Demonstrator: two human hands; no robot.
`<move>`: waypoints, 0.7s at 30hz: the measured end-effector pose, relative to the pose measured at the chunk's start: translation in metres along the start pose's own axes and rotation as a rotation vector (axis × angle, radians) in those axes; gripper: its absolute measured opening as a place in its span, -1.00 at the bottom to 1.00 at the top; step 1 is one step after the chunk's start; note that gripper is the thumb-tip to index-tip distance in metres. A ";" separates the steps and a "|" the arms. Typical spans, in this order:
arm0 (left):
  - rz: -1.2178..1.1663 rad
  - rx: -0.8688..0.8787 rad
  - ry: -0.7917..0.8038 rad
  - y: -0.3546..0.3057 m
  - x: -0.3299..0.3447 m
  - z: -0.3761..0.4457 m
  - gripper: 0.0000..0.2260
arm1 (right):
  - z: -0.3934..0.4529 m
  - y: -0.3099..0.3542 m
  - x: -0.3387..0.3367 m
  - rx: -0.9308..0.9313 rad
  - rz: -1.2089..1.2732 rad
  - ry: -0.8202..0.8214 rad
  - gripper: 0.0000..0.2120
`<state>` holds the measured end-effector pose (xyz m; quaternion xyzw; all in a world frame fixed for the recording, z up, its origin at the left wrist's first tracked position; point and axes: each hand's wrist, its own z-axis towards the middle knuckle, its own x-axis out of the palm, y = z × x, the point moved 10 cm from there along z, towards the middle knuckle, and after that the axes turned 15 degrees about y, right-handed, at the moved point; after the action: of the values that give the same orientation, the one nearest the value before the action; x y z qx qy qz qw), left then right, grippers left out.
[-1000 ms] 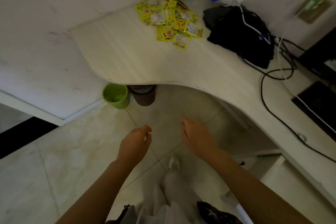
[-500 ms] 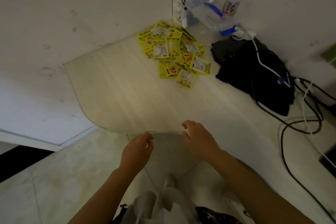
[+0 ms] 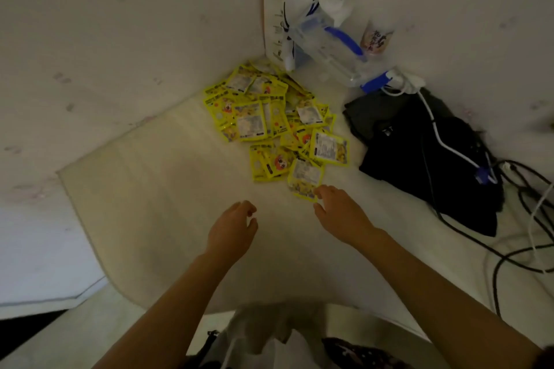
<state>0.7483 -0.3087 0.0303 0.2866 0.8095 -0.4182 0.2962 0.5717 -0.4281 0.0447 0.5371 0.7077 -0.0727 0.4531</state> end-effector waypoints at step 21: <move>0.326 -0.035 0.067 -0.063 -0.025 0.180 -0.61 | 0.150 -0.059 -0.082 0.128 0.026 0.037 -0.48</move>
<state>0.7633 -0.4971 -0.0050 0.4226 0.7690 -0.3405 0.3377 0.6082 -0.5981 -0.0055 0.5754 0.7029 -0.1022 0.4055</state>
